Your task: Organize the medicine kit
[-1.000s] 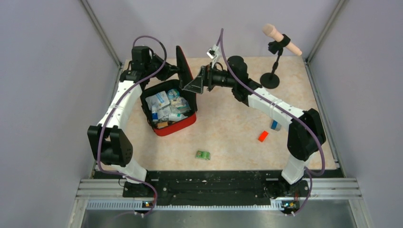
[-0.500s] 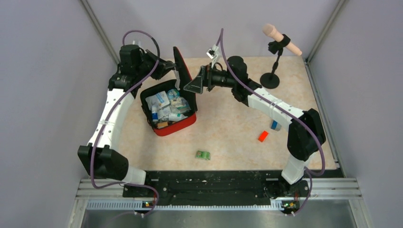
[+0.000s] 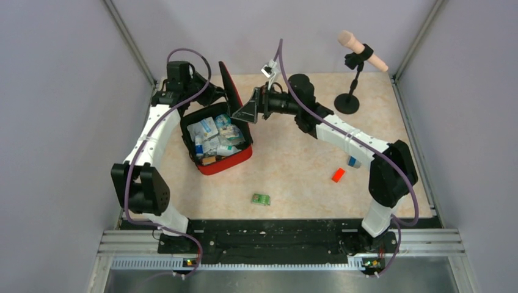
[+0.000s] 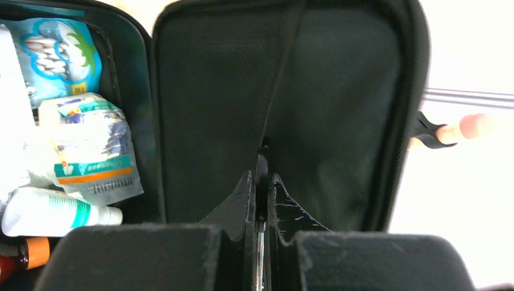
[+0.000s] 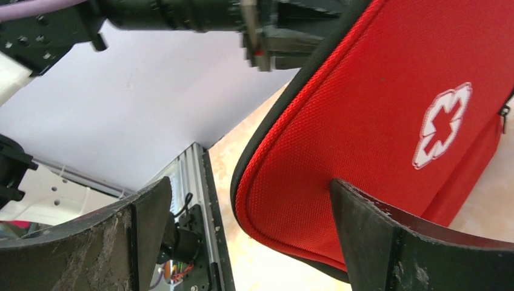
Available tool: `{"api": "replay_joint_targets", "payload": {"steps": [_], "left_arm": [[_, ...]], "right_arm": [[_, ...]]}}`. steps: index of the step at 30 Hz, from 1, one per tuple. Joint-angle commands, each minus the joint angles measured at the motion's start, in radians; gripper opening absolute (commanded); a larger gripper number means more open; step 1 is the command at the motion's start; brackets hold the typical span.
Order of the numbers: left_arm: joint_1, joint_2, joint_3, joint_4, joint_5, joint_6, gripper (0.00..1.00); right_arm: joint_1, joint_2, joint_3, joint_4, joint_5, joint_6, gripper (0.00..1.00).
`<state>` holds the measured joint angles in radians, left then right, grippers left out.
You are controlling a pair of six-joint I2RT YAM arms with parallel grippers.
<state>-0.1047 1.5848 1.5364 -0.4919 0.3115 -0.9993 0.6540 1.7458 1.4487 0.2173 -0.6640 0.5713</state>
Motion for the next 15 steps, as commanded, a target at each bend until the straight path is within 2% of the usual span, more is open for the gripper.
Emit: {"api": "replay_joint_targets", "payload": {"steps": [1,7,9,11,15], "left_arm": [[0.002,0.046,0.072,0.034,-0.034,0.022,0.0],[0.003,0.062,0.071,0.058,0.0,-0.061,0.0],[0.003,0.06,0.064,0.083,0.023,-0.09,0.08],[0.002,0.055,0.07,0.105,0.033,-0.086,0.12],[-0.002,0.049,0.087,0.136,0.045,-0.059,0.3]], "right_arm": [[0.064,0.007,0.061,-0.016,0.033,-0.069,0.99],[0.11,0.028,0.087,-0.074,0.076,-0.125,0.99],[0.113,0.035,0.092,-0.076,0.078,-0.126,0.99],[0.114,0.036,0.095,-0.077,0.078,-0.125,0.99],[0.113,0.038,0.101,-0.087,0.08,-0.127,0.99]]}}
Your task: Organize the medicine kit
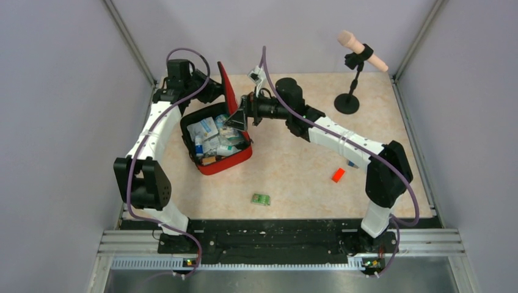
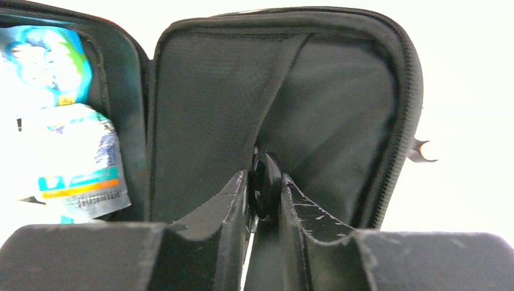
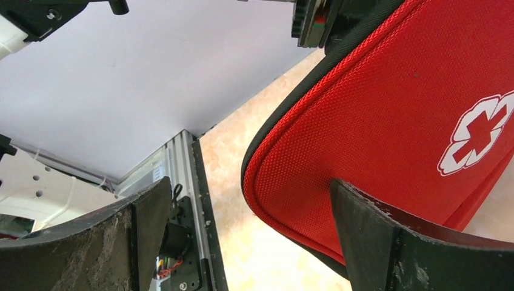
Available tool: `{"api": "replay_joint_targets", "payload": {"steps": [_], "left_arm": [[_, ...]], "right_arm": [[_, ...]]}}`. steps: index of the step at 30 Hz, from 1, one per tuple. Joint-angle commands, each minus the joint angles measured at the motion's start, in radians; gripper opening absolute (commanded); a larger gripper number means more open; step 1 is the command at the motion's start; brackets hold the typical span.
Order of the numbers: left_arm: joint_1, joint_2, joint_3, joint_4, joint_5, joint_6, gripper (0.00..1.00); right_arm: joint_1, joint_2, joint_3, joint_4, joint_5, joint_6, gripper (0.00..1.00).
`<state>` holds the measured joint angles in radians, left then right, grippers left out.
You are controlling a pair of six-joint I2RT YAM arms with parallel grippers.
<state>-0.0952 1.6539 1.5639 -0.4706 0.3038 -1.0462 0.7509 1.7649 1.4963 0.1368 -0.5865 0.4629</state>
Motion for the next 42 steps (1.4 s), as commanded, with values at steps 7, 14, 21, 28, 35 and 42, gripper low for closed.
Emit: {"api": "replay_joint_targets", "payload": {"steps": [7,14,21,28,35,42], "left_arm": [[-0.044,-0.061,0.044,0.112,0.03,0.033,0.45],[-0.046,-0.095,0.037,0.082,0.007,0.055,0.45],[-0.028,-0.167,0.101,0.022,-0.059,0.234,0.55],[-0.031,-0.258,0.062,0.014,-0.137,0.471,0.99],[-0.031,-0.335,-0.063,0.175,0.254,0.779,0.99],[-0.034,-0.345,-0.145,0.144,0.23,0.826,0.99]], "right_arm": [[0.009,0.021,0.056,-0.008,0.005,-0.004,0.99],[0.004,0.015,0.053,-0.01,0.005,-0.008,0.99],[-0.062,-0.006,0.039,-0.044,-0.006,-0.06,0.99],[-0.119,0.034,0.013,0.021,-0.076,-0.039,0.99],[-0.137,0.1,0.029,0.139,-0.221,0.059,0.99],[-0.136,0.11,0.074,0.04,-0.164,0.009,0.99]]}}
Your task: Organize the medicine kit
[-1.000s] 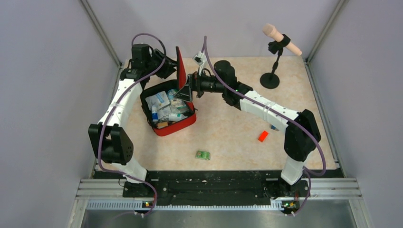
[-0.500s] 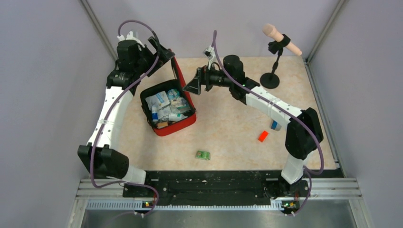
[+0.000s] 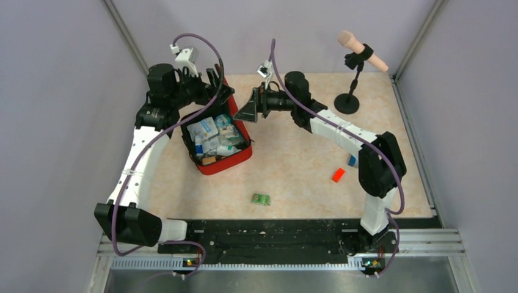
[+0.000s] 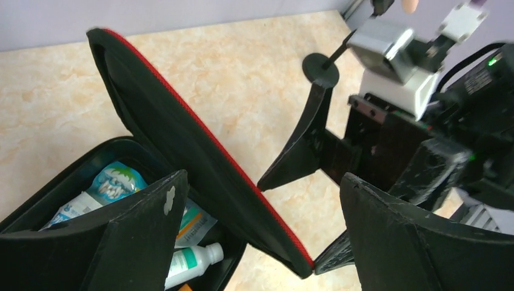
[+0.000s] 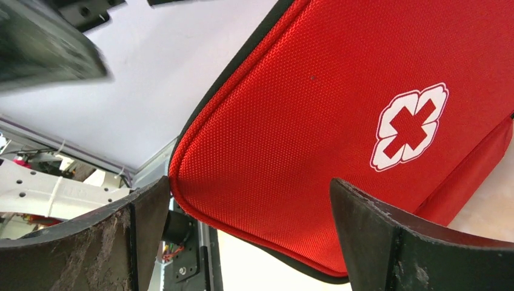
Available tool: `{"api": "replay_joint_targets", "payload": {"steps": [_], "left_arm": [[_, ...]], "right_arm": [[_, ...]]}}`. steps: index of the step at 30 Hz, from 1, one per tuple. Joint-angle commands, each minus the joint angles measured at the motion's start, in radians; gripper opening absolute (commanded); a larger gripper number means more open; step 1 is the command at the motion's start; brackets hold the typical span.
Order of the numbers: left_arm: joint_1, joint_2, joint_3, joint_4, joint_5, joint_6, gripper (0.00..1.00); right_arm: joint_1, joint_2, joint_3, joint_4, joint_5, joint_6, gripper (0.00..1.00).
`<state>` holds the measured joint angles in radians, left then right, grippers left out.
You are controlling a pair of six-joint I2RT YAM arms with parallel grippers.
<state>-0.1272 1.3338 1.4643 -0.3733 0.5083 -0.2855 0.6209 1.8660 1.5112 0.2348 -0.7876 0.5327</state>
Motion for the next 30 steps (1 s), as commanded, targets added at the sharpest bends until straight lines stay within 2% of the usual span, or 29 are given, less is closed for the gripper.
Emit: {"api": "replay_joint_targets", "payload": {"steps": [1,3,8,11,14,15,18,21,23,24,25,27,30], "left_arm": [[-0.002,-0.037,-0.065,0.056,0.011,0.059,0.99],[0.0,-0.057,-0.097,0.066,-0.001,0.043,0.99],[0.0,-0.047,-0.13,0.109,0.095,-0.059,0.98],[0.0,-0.004,-0.126,0.137,0.13,-0.112,0.91],[0.0,0.028,-0.13,0.179,0.171,-0.173,0.85],[0.0,0.034,-0.136,0.203,0.188,-0.205,0.83],[0.0,0.049,-0.141,0.253,0.202,-0.257,0.79],[0.0,0.062,-0.132,0.264,0.197,-0.267,0.78],[0.0,0.07,-0.126,0.268,0.199,-0.27,0.78],[0.0,0.073,-0.124,0.271,0.2,-0.271,0.78],[-0.001,0.077,-0.124,0.272,0.198,-0.273,0.78],[0.0,0.085,-0.12,0.268,0.197,-0.275,0.78],[0.0,0.083,-0.117,0.256,0.186,-0.267,0.78]], "right_arm": [[-0.006,0.003,0.061,-0.073,0.045,-0.076,0.99],[-0.009,-0.008,0.061,-0.09,0.05,-0.1,0.99],[-0.016,-0.026,0.063,-0.123,0.065,-0.161,0.99],[-0.014,-0.031,0.058,-0.128,-0.003,-0.231,0.99],[-0.015,-0.05,0.028,-0.082,-0.041,-0.222,0.99],[-0.015,-0.061,-0.003,-0.032,-0.039,-0.167,0.99],[-0.019,-0.062,-0.102,0.234,-0.03,0.154,0.99],[-0.015,-0.046,-0.142,0.36,-0.066,0.269,0.99],[-0.007,-0.03,-0.104,0.311,-0.083,0.235,0.98],[-0.002,-0.024,-0.075,0.271,-0.086,0.209,0.93],[0.005,-0.02,-0.048,0.236,-0.084,0.173,0.84],[0.017,-0.014,0.004,0.147,-0.053,0.11,0.75],[0.031,-0.006,0.068,0.01,0.021,0.018,0.72]]}}
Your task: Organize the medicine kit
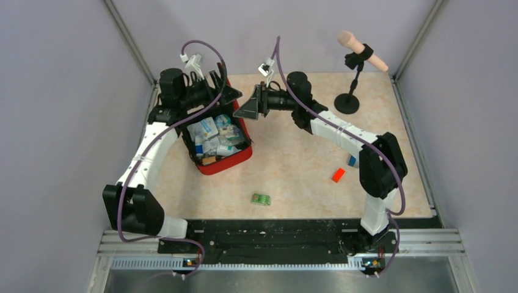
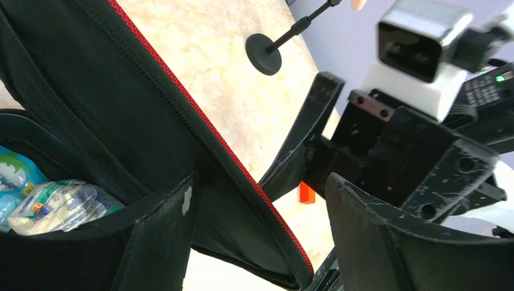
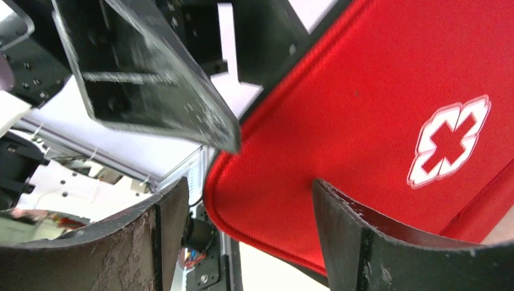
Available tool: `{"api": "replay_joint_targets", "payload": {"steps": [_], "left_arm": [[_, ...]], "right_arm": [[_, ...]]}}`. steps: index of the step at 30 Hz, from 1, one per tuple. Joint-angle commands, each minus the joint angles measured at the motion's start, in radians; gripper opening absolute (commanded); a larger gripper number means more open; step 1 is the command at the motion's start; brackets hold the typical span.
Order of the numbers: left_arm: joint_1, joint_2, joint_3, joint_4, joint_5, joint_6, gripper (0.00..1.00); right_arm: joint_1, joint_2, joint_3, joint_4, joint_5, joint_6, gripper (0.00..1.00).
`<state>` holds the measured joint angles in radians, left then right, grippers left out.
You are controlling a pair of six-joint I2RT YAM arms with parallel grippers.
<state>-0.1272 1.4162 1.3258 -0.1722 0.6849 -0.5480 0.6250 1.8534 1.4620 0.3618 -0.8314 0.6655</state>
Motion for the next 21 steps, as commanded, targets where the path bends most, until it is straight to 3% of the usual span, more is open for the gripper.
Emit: {"api": "replay_joint_targets", "payload": {"steps": [1,6,8,15,18,21], "left_arm": [[-0.001,-0.003,0.022,0.046,0.003,0.002,0.8],[0.001,-0.05,0.089,-0.122,-0.095,0.196,0.96],[0.004,-0.085,0.102,-0.17,-0.141,0.275,0.99],[0.008,-0.161,0.106,-0.264,-0.134,0.354,0.99],[0.008,-0.16,0.088,-0.28,-0.108,0.366,0.92],[0.017,-0.145,0.069,-0.283,-0.171,0.34,0.83]], "right_arm": [[0.031,0.007,0.129,-0.159,0.097,-0.14,0.71],[0.032,0.004,0.142,-0.271,0.195,-0.225,0.65],[0.032,0.005,0.152,-0.313,0.23,-0.268,0.62],[0.033,0.021,0.181,-0.404,0.3,-0.334,0.57],[0.035,0.02,0.181,-0.412,0.302,-0.348,0.51],[0.035,0.016,0.179,-0.414,0.301,-0.363,0.48]]}}
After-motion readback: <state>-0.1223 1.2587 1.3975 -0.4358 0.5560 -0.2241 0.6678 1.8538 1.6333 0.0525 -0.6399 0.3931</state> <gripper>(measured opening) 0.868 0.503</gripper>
